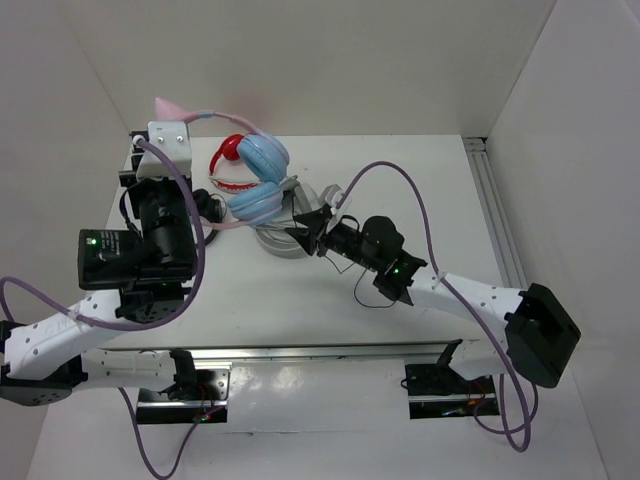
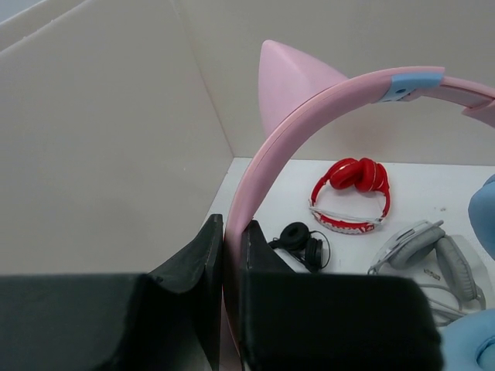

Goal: Wrap the headphones

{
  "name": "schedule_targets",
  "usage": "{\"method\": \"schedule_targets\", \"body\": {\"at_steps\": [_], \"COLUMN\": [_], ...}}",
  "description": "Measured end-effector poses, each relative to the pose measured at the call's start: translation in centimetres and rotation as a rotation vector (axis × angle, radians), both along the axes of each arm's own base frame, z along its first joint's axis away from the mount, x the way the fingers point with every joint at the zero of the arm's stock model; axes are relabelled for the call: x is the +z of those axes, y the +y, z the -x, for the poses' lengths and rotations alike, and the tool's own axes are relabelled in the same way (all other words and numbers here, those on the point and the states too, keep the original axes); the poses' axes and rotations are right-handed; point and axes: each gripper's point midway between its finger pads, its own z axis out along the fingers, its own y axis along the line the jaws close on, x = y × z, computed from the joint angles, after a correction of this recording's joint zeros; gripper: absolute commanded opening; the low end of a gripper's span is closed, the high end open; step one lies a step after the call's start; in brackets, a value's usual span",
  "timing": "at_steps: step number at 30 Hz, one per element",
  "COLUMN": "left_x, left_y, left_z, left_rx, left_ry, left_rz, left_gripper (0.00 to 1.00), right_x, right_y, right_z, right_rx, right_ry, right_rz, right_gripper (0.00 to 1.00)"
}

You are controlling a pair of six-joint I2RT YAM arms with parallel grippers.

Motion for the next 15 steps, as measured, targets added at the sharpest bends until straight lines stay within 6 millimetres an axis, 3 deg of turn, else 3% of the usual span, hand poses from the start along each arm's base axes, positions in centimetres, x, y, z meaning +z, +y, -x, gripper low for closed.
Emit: {"method": "schedule_targets", "body": {"at_steps": [5,8,9,15], "left_x": [1.4,2.6,2.9,4.7], "left_y": [0.2,0.5,0.7,0.9], "left_z": [0.6,1.0,1.1,1.5], "left_rx": [-0.033,-0.059,-0.068,-0.089], "left_ry": [-0.018,-0.036,-0.042,-0.052], "left_rz": [0.069,0.122,0.139,0.186], "left_gripper": [0.00,0.00,0.00,0.00], "right_x": [-2.4,-3.3,-3.3,-3.8], "right_y": [-0.4,-0.1,0.0,0.1], "right_z": [-1.2,-0.9,-0.8,-0.3], "right_rx": [-0.014,0.013,0.021,0.044], "right_ry": [0.046,0.064,0.065,0.070], "right_rz": [0.016,0.026,0.019,-0.004], "right_gripper": [0.33,0.13,0.10,0.15]}}
